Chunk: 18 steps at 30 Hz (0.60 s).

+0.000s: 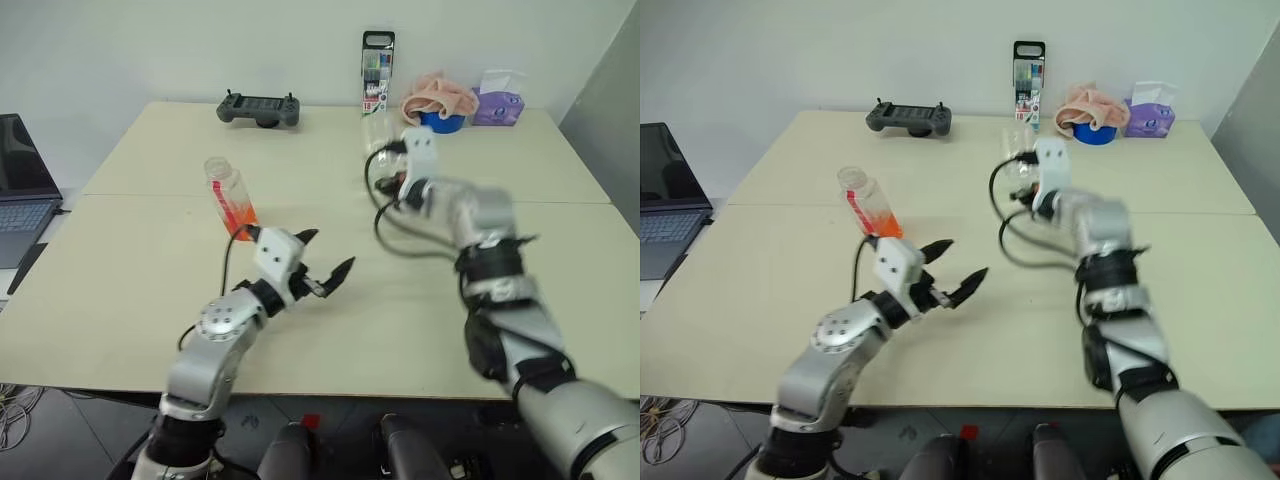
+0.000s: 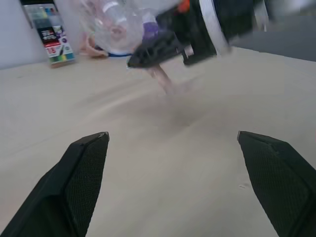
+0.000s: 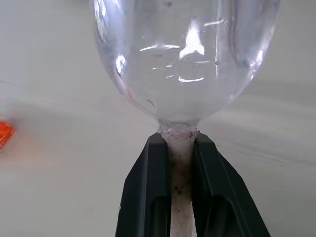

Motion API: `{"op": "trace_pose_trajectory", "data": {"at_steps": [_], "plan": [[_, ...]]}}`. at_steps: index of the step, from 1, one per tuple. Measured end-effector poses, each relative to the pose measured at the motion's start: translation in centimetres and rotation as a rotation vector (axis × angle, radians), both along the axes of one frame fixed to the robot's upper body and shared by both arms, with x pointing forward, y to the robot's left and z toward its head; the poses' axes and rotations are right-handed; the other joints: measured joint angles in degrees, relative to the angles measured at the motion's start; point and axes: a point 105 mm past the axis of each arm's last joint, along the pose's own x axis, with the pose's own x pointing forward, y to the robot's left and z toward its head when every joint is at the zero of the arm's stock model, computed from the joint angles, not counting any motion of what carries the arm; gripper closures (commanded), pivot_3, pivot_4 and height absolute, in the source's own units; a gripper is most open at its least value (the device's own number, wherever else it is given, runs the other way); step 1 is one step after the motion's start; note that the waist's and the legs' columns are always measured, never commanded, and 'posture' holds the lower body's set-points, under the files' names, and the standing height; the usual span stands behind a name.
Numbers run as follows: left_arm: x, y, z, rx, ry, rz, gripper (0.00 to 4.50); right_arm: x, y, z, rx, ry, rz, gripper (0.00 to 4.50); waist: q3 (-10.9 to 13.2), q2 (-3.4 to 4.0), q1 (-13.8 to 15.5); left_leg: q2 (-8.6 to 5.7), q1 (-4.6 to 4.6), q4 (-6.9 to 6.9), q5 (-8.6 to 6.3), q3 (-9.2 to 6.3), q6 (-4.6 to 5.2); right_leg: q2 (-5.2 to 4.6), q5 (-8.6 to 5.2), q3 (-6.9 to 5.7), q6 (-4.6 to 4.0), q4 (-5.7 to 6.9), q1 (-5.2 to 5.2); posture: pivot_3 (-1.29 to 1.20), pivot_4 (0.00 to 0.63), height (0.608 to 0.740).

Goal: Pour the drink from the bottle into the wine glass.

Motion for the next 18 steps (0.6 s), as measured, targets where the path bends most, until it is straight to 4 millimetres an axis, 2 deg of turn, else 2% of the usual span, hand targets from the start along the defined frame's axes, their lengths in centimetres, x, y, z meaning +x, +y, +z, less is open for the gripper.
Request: {"op": "trace_pose_trajectory", "data": {"at_steps": [2, 4, 8, 10, 13, 18], "plan": [[-0.5, 2.7, -1.0, 0.033, 0.042, 0.067, 0.00, -0.3, 1.7, -0.4, 0.038, -0.072, 0.001, 4.29, 0.03, 0.03, -0.27, -0.01, 0.00, -0.01, 0.00, -0.02, -0.01, 0.00, 0.00, 0.04, 0.00, 0.00, -0.04, 0.00, 0.150, 0.740], [-0.4, 4.4, -0.3, -0.027, 0.052, 0.132, 0.00, -0.7, 3.3, 1.3, 0.050, -0.224, 0.024, 4.29, 0.03, 0.02, -0.28, 0.00, 0.00, 0.02, 0.00, -0.09, -0.01, 0.00, 0.00, -0.04, 0.00, -0.03, -0.01, 0.00, 0.150, 0.740], [-1.0, 6.5, 1.0, -0.056, 0.037, 0.198, 0.00, -2.2, 6.7, 4.8, 0.158, -0.431, 0.092, 4.29, 0.01, 0.00, -0.67, 0.03, 0.11, -0.02, -0.01, -0.12, -0.02, 0.01, 0.00, -0.04, 0.00, -0.04, 0.07, 0.00, 0.150, 0.740], [-1.7, 7.2, 0.5, -0.045, 0.062, 0.212, 0.00, -2.6, 7.3, 5.1, 0.177, -0.471, 0.110, 4.29, 0.01, -0.01, -0.45, 0.00, 0.11, -0.01, 0.00, -0.17, -0.03, 0.00, 0.00, -0.08, 0.00, -0.07, 0.11, 0.00, 0.150, 0.740], [-2.1, 7.8, -0.3, -0.038, 0.104, 0.230, 0.00, -2.2, 7.3, 4.0, 0.173, -0.463, 0.101, 4.29, 0.00, -0.02, -0.08, -0.04, 0.13, 0.01, 0.02, -0.16, -0.06, 0.01, 0.00, -0.09, -0.01, -0.08, 0.14, 0.00, 0.150, 0.740], [-2.5, 7.1, 0.3, -0.048, 0.090, 0.214, 0.00, -1.5, 7.8, -0.5, 0.091, -0.375, 0.082, 4.29, 0.00, -0.03, -0.18, 0.01, 0.13, -0.04, 0.03, -0.09, -0.08, 0.02, 0.00, -0.06, -0.02, -0.07, 0.10, 0.00, 0.150, 0.740]]}}
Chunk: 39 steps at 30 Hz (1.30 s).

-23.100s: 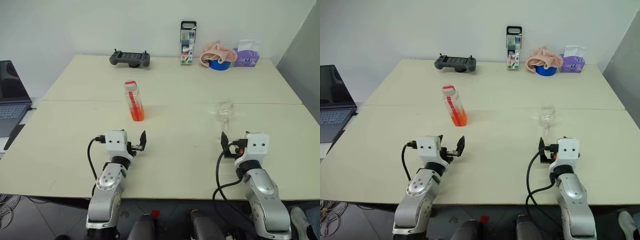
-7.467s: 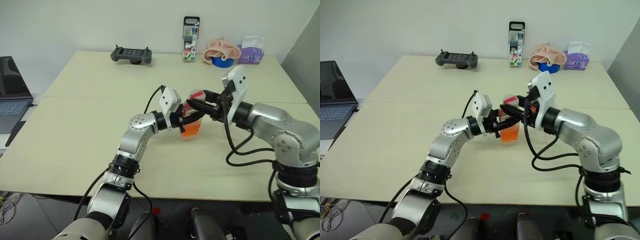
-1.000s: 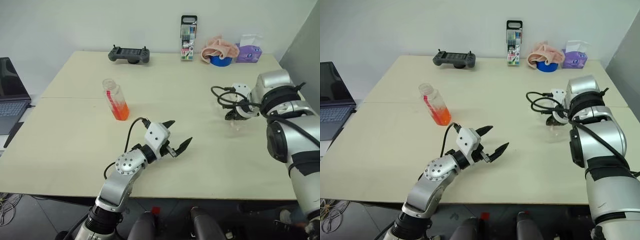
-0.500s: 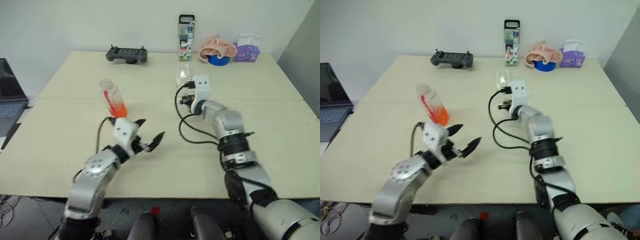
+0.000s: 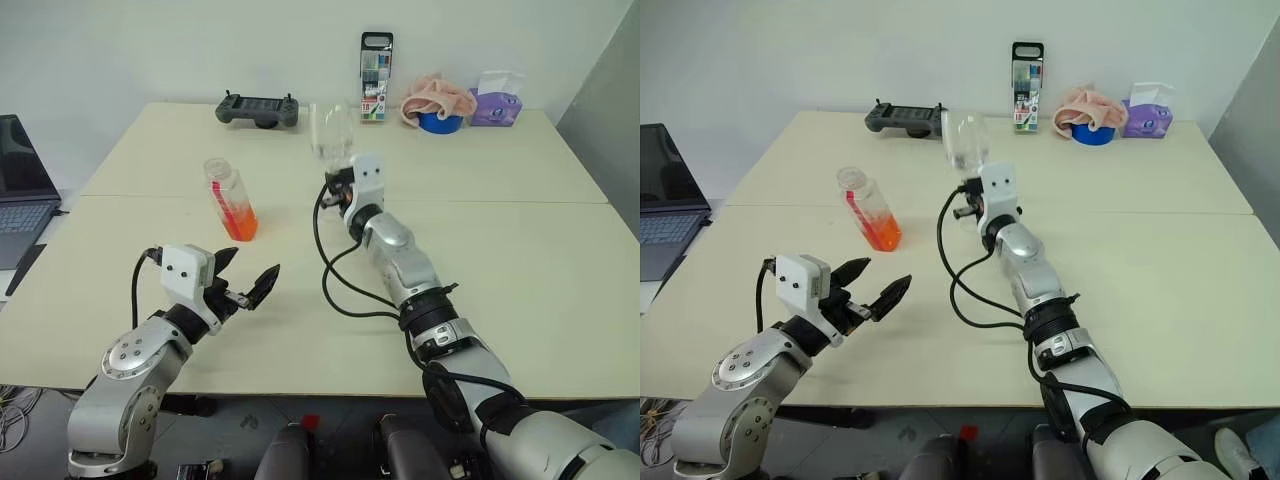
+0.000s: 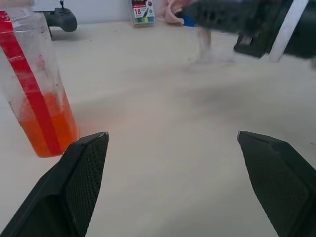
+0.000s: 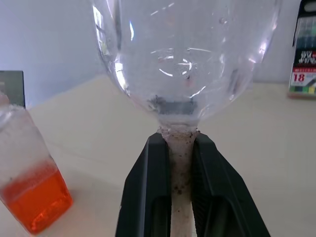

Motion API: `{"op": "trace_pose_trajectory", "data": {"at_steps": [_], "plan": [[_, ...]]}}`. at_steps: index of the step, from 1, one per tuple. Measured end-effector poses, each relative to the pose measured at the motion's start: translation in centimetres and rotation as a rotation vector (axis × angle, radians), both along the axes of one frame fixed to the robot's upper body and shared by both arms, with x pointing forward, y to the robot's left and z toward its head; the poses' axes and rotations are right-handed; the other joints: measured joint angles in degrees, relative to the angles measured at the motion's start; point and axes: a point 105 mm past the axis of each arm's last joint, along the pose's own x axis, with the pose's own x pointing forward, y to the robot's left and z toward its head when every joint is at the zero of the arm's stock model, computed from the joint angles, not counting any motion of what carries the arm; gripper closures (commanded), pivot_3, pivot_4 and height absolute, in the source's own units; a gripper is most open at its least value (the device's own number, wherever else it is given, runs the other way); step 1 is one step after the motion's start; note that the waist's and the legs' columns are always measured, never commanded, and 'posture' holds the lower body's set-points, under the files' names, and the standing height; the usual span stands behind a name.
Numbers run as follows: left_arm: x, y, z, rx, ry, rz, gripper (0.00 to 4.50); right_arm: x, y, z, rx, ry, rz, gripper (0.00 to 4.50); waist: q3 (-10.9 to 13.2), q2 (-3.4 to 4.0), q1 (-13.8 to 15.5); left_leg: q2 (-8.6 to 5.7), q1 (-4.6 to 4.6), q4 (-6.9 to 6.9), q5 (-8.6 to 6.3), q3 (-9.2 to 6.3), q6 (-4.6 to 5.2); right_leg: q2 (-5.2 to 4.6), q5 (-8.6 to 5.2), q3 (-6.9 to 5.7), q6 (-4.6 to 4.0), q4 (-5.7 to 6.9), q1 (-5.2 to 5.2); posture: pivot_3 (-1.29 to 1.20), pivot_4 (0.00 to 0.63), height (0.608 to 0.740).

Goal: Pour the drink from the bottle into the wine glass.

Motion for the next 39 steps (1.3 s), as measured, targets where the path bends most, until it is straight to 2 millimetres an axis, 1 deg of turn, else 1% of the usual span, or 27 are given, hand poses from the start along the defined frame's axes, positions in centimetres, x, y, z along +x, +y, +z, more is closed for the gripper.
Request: {"op": "trace_pose_trajectory", "data": {"at_steps": [2, 4, 5, 9, 11, 14, 18, 21, 24, 31, 38, 39], "plan": [[0.0, 0.0, 0.0, -0.001, 0.003, 0.001, 0.00, 0.2, 0.0, -1.6, -0.034, 0.042, -0.020, 4.29, 0.00, 0.00, -0.05, 0.02, -0.01, -0.01, 0.01, 0.01, -0.01, 0.00, 0.00, -0.01, -0.01, 0.01, -0.01, 0.00, 0.150, 0.740], [-0.1, 0.0, -0.1, -0.006, 0.008, -0.001, 0.00, 0.3, -0.1, -2.7, -0.051, 0.077, -0.030, 4.29, 0.00, 0.00, -0.06, 0.02, 0.00, 0.00, 0.01, 0.00, -0.01, 0.00, 0.00, -0.02, -0.01, 0.01, 0.00, 0.00, 0.150, 0.740], [-0.1, 0.0, -0.1, -0.007, 0.008, -0.002, 0.00, 0.3, -0.1, -2.9, -0.054, 0.081, -0.030, 4.29, 0.00, 0.00, -0.07, 0.02, 0.00, 0.01, 0.01, 0.00, -0.01, 0.01, 0.00, -0.02, -0.01, 0.01, 0.00, 0.00, 0.150, 0.740], [0.1, -0.2, 0.2, -0.008, -0.001, -0.005, 0.00, 0.3, 0.2, -3.0, -0.065, 0.074, -0.018, 4.29, 0.00, 0.00, -0.09, 0.01, 0.02, 0.01, 0.01, 0.00, -0.01, 0.02, 0.00, -0.05, -0.01, 0.01, 0.03, 0.00, 0.150, 0.740], [0.3, -0.5, 0.5, -0.007, -0.013, -0.017, 0.00, 0.1, 0.4, -3.2, -0.090, 0.055, -0.008, 4.29, -0.01, -0.01, -0.14, 0.01, 0.03, 0.01, 0.01, 0.02, -0.01, 0.02, 0.00, -0.03, -0.01, 0.01, 0.03, 0.00, 0.150, 0.740], [0.4, -1.2, 0.4, -0.008, -0.007, -0.041, 0.00, -0.5, 0.3, -3.7, -0.104, 0.017, 0.010, 4.29, -0.04, -0.04, -0.21, 0.02, 0.06, -0.01, 0.01, 0.01, -0.01, 0.02, -0.01, -0.03, 0.00, 0.00, 0.06, 0.00, 0.150, 0.740], [0.4, -1.4, 0.2, -0.009, 0.008, -0.047, 0.00, -1.4, -0.6, -4.3, -0.079, -0.004, 0.015, 4.29, -0.09, -0.07, -0.20, 0.02, 0.17, -0.01, 0.00, -0.03, -0.01, 0.02, -0.01, -0.07, 0.00, -0.02, 0.21, 0.00, 0.150, 0.740], [0.5, -1.6, 0.1, -0.012, 0.013, -0.054, 0.00, -1.9, -1.6, -5.0, -0.077, -0.005, 0.011, 4.29, -0.09, -0.08, -0.18, 0.01, 0.50, -0.04, -0.01, -0.05, -0.01, 0.02, -0.02, -0.10, 0.00, -0.15, 0.59, 0.00, 0.150, 0.740], [0.6, -1.7, 0.1, -0.014, 0.014, -0.058, 0.00, -2.3, -1.8, -5.4, -0.093, 0.002, 0.018, 4.29, -0.10, -0.09, -0.12, 0.00, 0.82, -0.08, -0.01, -0.05, -0.01, 0.03, -0.08, -0.12, -0.09, -0.21, 0.90, 0.00, 0.150, 0.740], [1.1, -2.1, 0.5, -0.019, 0.005, -0.072, 0.00, -2.8, -1.4, -5.5, -0.123, 0.002, 0.052, 4.29, -0.12, -0.12, -0.19, 0.00, 0.88, -0.10, -0.02, -0.06, -0.02, 0.03, -0.14, -0.09, -0.18, -0.16, 0.90, 0.00, 0.150, 0.740], [1.3, -1.9, 0.1, -0.023, 0.021, -0.061, 0.00, -2.9, -1.0, -5.5, -0.138, 0.009, 0.082, 4.29, -0.12, -0.12, -0.50, 0.03, 0.90, -0.13, -0.03, -0.07, -0.03, 0.03, -0.15, -0.10, -0.19, -0.15, 0.89, 0.00, 0.150, 0.740], [1.3, -1.9, 0.1, -0.024, 0.021, -0.061, 0.00, -2.9, -1.0, -5.5, -0.140, 0.010, 0.083, 3.94, -0.12, -0.12, -0.51, 0.04, 0.90, -0.14, -0.03, -0.07, -0.03, 0.03, -0.15, -0.10, -0.20, -0.15, 0.89, 0.00, 0.150, 0.740]]}}
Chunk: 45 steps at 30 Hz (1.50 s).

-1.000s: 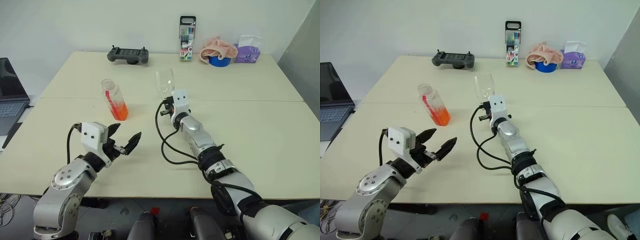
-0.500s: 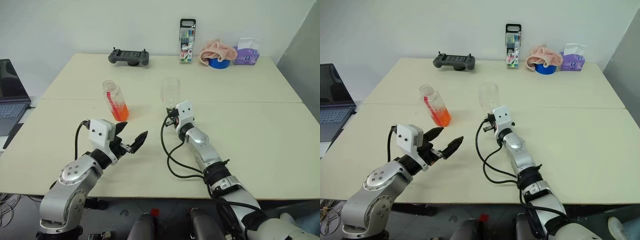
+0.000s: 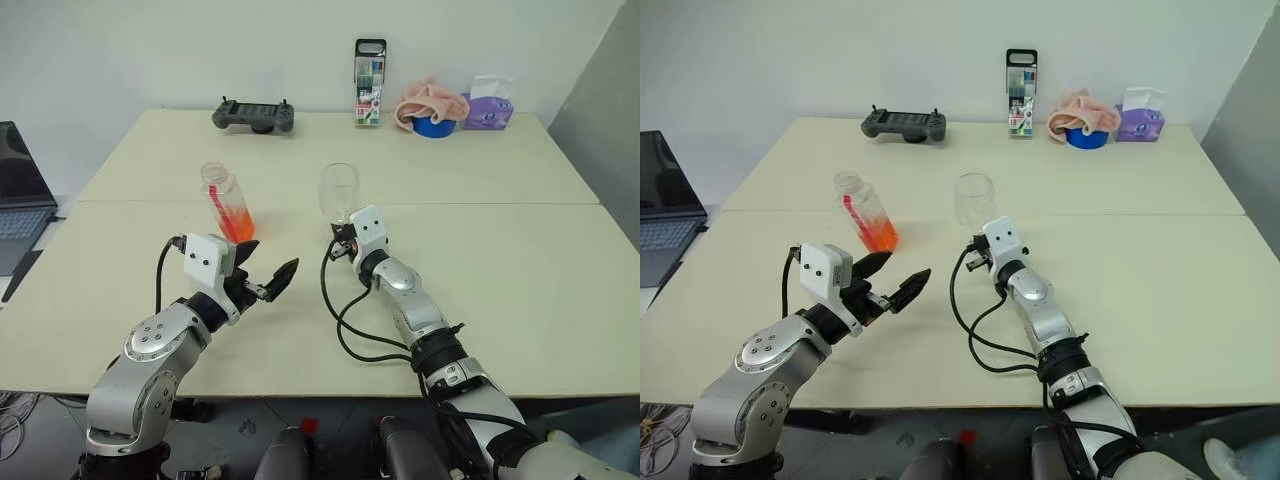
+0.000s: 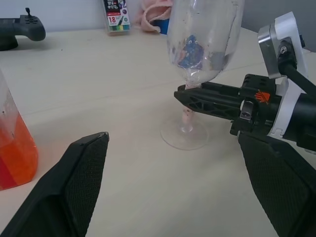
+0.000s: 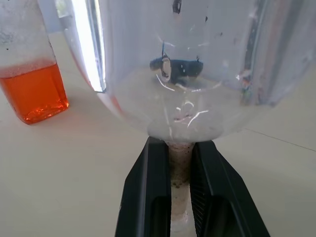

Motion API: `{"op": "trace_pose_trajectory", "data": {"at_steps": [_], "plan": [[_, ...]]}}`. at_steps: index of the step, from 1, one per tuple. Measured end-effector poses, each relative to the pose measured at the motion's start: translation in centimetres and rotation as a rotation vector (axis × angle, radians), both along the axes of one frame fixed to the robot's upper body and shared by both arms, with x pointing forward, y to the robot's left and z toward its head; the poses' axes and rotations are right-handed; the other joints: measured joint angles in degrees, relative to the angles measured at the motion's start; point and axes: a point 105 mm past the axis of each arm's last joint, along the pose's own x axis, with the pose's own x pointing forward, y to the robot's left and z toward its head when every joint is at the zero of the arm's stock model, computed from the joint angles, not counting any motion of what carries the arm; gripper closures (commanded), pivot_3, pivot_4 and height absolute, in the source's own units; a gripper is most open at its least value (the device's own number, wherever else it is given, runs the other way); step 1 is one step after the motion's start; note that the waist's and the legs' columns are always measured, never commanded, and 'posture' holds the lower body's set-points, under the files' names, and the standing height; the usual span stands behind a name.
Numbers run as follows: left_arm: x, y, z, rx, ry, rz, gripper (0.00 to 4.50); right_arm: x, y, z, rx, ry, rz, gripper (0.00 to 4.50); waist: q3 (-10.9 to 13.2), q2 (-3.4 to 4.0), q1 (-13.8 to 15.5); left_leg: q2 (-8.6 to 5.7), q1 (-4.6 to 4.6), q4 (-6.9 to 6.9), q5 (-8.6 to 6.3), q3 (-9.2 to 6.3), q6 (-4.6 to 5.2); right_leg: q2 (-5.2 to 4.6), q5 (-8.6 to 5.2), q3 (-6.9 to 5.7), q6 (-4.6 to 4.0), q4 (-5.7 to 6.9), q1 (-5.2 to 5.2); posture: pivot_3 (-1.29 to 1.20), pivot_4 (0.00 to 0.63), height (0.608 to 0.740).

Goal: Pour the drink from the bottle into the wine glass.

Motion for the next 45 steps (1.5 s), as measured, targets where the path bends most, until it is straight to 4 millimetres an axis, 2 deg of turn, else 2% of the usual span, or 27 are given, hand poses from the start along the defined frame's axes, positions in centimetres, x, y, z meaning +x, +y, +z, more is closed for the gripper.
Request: {"op": "trace_pose_trajectory", "data": {"at_steps": [2, 6, 11, 12, 17, 21, 24, 26, 28, 32, 36, 41, 43, 45], "plan": [[0.0, 0.0, 0.0, -0.002, 0.000, 0.000, 0.00, 0.1, 0.0, -0.2, -0.012, 0.015, 0.001, 3.34, 0.00, 0.00, -0.02, 0.00, 0.00, 0.00, 0.00, 0.00, 0.00, 0.00, 0.00, -0.01, -0.01, 0.00, 0.00, 0.00, 0.150, 0.740], [0.0, -0.1, 0.0, -0.007, 0.000, 0.000, 0.00, -0.2, -0.2, -2.9, -0.056, 0.114, 0.006, 2.00, 0.06, 0.01, -0.03, -0.02, -0.11, 0.00, 0.00, 0.00, 0.00, -0.01, -0.01, 0.00, -0.02, -0.01, -0.07, 0.00, 0.150, 0.740], [0.0, -0.2, -0.1, -0.014, 0.001, -0.002, 0.00, 0.0, -0.7, -2.8, -0.071, 0.108, -0.002, 0.23, 0.06, 0.01, -0.05, -0.02, -0.11, 0.00, 0.00, -0.02, -0.01, -0.01, -0.01, -0.01, -0.01, -0.03, -0.07, 0.00, 0.150, 0.740], [0.0, -0.3, -0.1, -0.014, 0.002, -0.003, 0.00, 0.1, -0.9, -2.7, -0.074, 0.106, -0.005, 0.03, 0.06, 0.01, -0.06, -0.02, -0.11, 0.00, 0.00, -0.02, -0.01, -0.01, -0.01, -0.01, -0.02, -0.03, -0.07, 0.00, 0.150, 0.740], [0.5, -0.5, -0.4, -0.021, 0.006, 0.006, 0.00, -0.1, -0.9, -1.4, -0.089, 0.081, 0.032, 0.03, 0.06, 0.01, -0.04, -0.02, -0.11, 0.01, 0.00, -0.03, -0.01, -0.01, -0.01, -0.01, -0.01, -0.03, -0.07, 0.00, 0.150, 0.740], [2.0, -0.6, -0.2, -0.007, -0.046, 0.080, 0.00, -1.7, -1.8, -0.5, -0.128, 0.057, 0.109, 0.03, 0.06, 0.01, 0.43, -0.07, -0.14, 0.01, -0.01, -0.15, -0.01, -0.02, -0.02, -0.03, 0.00, -0.09, -0.05, 0.00, 0.150, 0.740], [2.7, -1.3, -0.6, -0.011, -0.062, 0.097, 0.00, -3.3, -3.2, -0.2, -0.171, 0.049, 0.157, 0.03, 0.06, 0.00, 1.05, -0.09, -0.17, 0.04, -0.01, -0.15, -0.02, -0.03, -0.02, -0.01, 0.00, -0.14, -0.05, 0.00, 0.150, 0.740], [3.7, -1.8, -1.1, -0.033, -0.069, 0.134, 0.00, -5.2, -5.0, 0.5, -0.221, 0.051, 0.216, 0.03, 0.07, 0.01, 1.41, -0.14, -0.25, 0.07, -0.01, -0.23, -0.03, -0.08, -0.02, -0.06, 0.02, -0.20, -0.05, 0.00, 0.150, 0.740], [4.4, -1.4, -1.5, -0.038, -0.069, 0.185, 0.00, -6.4, -6.7, 1.3, -0.282, 0.054, 0.250, 0.03, 0.08, -0.01, 1.40, -0.12, -0.26, 0.08, -0.01, -0.23, -0.03, -0.10, -0.03, -0.06, 0.03, -0.25, -0.04, 0.00, 0.150, 0.740], [5.4, -0.8, -1.0, -0.060, -0.110, 0.273, 0.00, -8.5, -10.3, 4.3, -0.344, 0.096, 0.291, 0.03, 0.13, -0.05, 1.27, -0.05, -0.32, 0.07, -0.02, -0.24, -0.02, -0.07, -0.08, -0.10, 0.11, -0.29, -0.05, 0.00, 0.150, 0.740], [5.3, 1.2, 0.5, -0.049, -0.167, 0.341, 0.00, -9.5, -12.2, 10.4, -0.344, 0.050, 0.324, 0.03, 0.15, -0.06, 0.94, 0.00, -0.29, 0.00, -0.02, -0.14, -0.01, -0.02, -0.07, -0.16, 0.09, -0.30, -0.06, 0.00, 0.150, 0.740], [4.9, 4.8, 2.4, -0.014, -0.209, 0.423, 0.00, -11.5, -10.2, 16.3, -0.304, -0.026, 0.493, 0.03, 0.17, -0.06, 1.07, 0.00, -0.35, 0.04, -0.02, -0.11, 0.00, 0.00, -0.07, -0.24, 0.09, -0.31, -0.05, 0.00, 0.150, 0.740], [4.9, 5.7, 3.4, -0.023, -0.229, 0.446, 0.00, -11.9, -9.4, 17.7, -0.295, -0.052, 0.527, 0.03, 0.16, -0.07, 1.27, -0.01, -0.43, 0.07, -0.02, -0.16, 0.00, -0.01, -0.06, -0.29, 0.07, -0.42, -0.03, 0.00, 0.150, 0.740], [5.1, 6.1, 4.5, -0.053, -0.253, 0.454, 0.00, -11.9, -9.1, 18.2, -0.284, -0.055, 0.538, 0.03, 0.14, -0.11, 1.54, -0.02, -0.62, 0.10, -0.01, -0.22, 0.00, -0.02, 0.00, -0.34, 0.01, -0.70, -0.03, 0.00, 0.150, 0.740]]}}
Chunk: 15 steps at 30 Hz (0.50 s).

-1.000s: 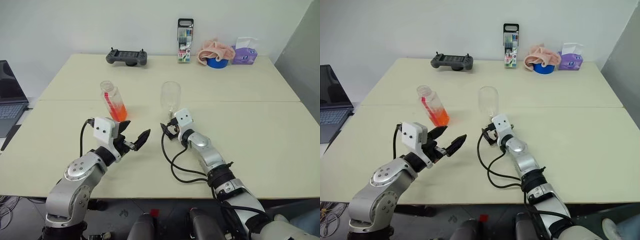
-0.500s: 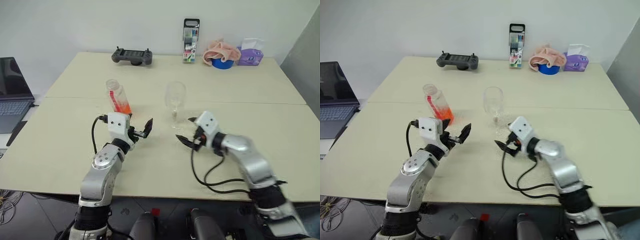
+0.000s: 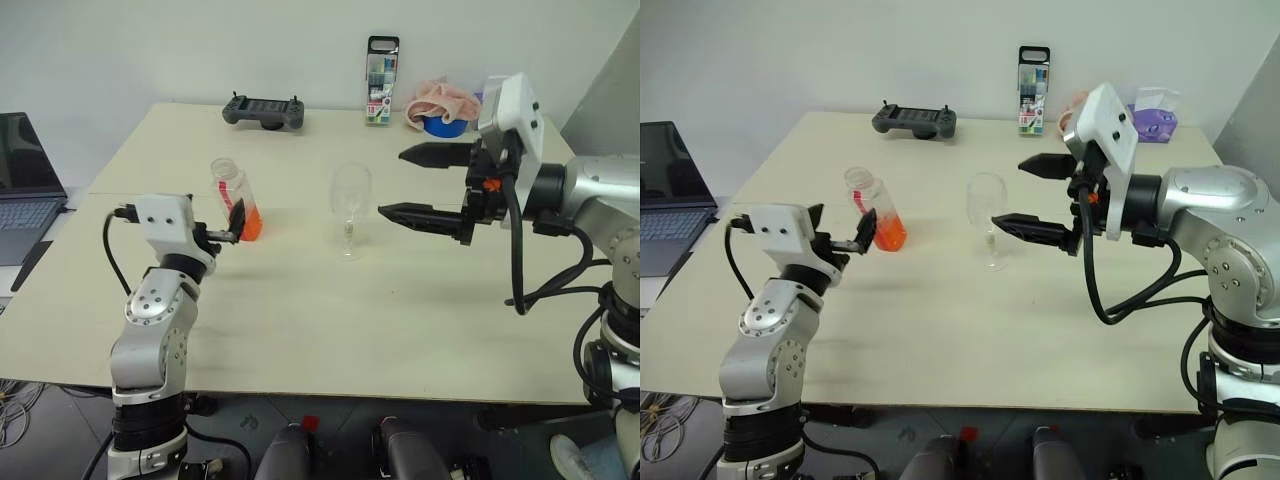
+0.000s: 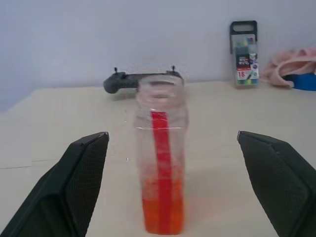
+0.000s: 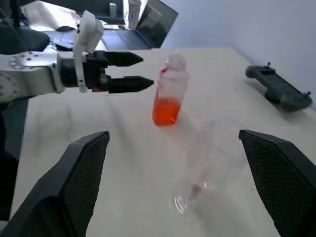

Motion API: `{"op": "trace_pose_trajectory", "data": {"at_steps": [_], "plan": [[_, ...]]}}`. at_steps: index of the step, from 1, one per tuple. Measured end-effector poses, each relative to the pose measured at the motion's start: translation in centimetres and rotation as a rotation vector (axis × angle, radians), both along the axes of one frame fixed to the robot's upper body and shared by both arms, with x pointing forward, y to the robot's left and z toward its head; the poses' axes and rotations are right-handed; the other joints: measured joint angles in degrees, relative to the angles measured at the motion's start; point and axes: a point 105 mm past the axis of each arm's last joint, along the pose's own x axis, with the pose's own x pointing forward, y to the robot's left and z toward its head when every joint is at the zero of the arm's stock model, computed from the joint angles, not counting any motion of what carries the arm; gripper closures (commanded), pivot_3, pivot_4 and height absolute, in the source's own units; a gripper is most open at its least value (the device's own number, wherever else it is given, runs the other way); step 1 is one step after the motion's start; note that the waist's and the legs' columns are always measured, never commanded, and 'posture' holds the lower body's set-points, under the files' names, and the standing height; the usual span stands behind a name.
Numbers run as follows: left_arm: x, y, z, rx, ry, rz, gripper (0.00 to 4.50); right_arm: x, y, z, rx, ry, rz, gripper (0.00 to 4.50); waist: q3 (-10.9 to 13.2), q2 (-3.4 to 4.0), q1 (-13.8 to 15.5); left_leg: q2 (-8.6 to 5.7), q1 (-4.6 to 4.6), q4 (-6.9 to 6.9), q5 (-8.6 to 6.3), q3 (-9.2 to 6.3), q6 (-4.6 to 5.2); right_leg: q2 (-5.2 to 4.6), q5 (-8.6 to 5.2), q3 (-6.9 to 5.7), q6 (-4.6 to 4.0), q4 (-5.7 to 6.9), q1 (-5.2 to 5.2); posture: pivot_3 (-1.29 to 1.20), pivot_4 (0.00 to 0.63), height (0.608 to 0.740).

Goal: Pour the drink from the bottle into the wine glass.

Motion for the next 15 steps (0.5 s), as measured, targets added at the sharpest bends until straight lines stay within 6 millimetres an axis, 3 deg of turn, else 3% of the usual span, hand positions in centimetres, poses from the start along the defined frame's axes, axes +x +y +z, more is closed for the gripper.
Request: {"op": "trace_pose_trajectory", "data": {"at_steps": [4, 15], "plan": [[0.2, 0.3, 0.2, -0.016, 0.015, -0.013, 0.00, 0.3, 0.2, -0.4, -0.016, 0.038, 0.006, 0.03, 0.00, -0.01, 0.15, -0.27, -0.20, 0.04, 0.00, 0.00, 0.00, -0.20, 0.08, 0.14, 0.10, -0.12, -0.11, 0.00, 0.150, 0.740], [3.1, 0.4, -0.2, 0.021, 0.073, -0.058, 0.00, -0.8, 2.0, 2.9, 0.005, 0.030, 0.074, 0.03, 0.01, 0.00, 0.06, -0.14, -0.29, -0.01, -0.01, -0.32, 0.00, -0.18, 0.09, -0.02, 0.11, -0.05, -0.25, 0.00, 0.150, 0.740]]}}
